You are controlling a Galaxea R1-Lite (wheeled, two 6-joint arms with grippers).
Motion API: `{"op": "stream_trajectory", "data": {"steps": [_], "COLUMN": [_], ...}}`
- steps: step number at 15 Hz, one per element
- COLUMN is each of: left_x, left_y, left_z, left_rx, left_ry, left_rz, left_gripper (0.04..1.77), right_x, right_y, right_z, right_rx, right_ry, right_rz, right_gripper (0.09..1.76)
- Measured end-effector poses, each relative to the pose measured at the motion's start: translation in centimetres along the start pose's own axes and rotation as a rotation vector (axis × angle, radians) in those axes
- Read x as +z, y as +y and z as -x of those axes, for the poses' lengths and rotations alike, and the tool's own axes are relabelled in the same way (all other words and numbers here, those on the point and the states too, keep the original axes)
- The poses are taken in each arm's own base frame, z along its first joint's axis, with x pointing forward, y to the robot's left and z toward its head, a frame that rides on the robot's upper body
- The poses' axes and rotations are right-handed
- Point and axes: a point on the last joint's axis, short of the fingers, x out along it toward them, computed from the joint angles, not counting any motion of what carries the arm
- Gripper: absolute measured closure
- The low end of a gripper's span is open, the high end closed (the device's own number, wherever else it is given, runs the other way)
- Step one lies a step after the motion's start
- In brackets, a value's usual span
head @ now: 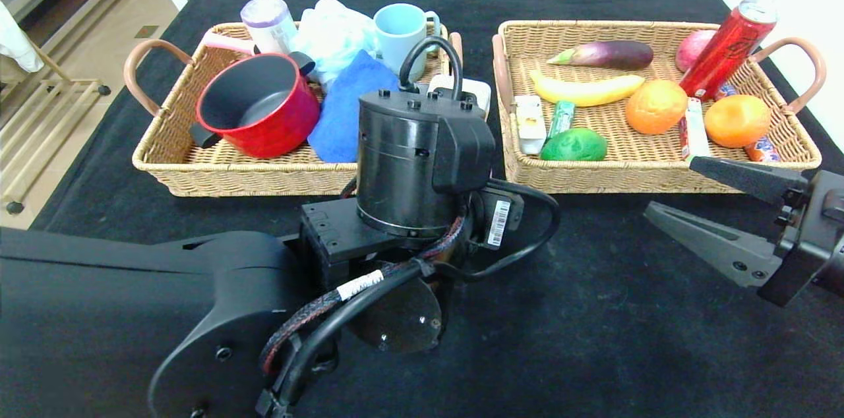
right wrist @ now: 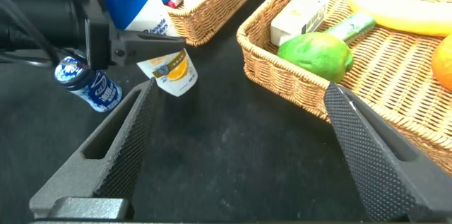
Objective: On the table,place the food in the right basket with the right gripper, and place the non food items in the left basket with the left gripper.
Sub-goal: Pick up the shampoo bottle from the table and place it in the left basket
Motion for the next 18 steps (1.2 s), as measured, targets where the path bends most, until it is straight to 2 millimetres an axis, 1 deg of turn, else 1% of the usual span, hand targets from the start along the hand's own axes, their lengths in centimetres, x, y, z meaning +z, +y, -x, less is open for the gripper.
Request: {"op": "stream_trajectory", "data": {"steps": [3,4,7,11,12,18], "left_x": [-0.05,-0.13,-0.23,-0.29,-0.3,-0.44], "left_y": [0.0,-0.04,-0.1,-0.12,-0.13,-0.22], "left_z": [-0.21,-0.27,-0.34,-0.36,-0.37,-0.48], "left_rx": [0.004,0.004,-0.004,-0.006,-0.006,-0.006], "left_ry": [0.001,0.003,0.006,0.008,0.008,0.011], "left_rz": [0.001,0.0,-0.005,-0.01,-0.011,-0.014], "left_gripper": [0.09,0.15,0.65,1.12,1.2,1.2], "right_x": [0.04,0.05,0.07,0.0,-0.01,-0.05], "right_y": [0.0,0.0,0.0,0.02,0.02,0.02], "right_z": [0.04,0.04,0.05,0.06,0.07,0.08], "right_rx": [-0.001,-0.001,-0.001,0.0,-0.001,0.0], "right_ry": [-0.002,-0.002,-0.003,-0.001,0.0,0.001], "right_rz": [0.0,0.001,0.001,0.0,0.0,-0.001], "right_gripper": [0.14,0.14,0.14,0.14,0.14,0.14]}}
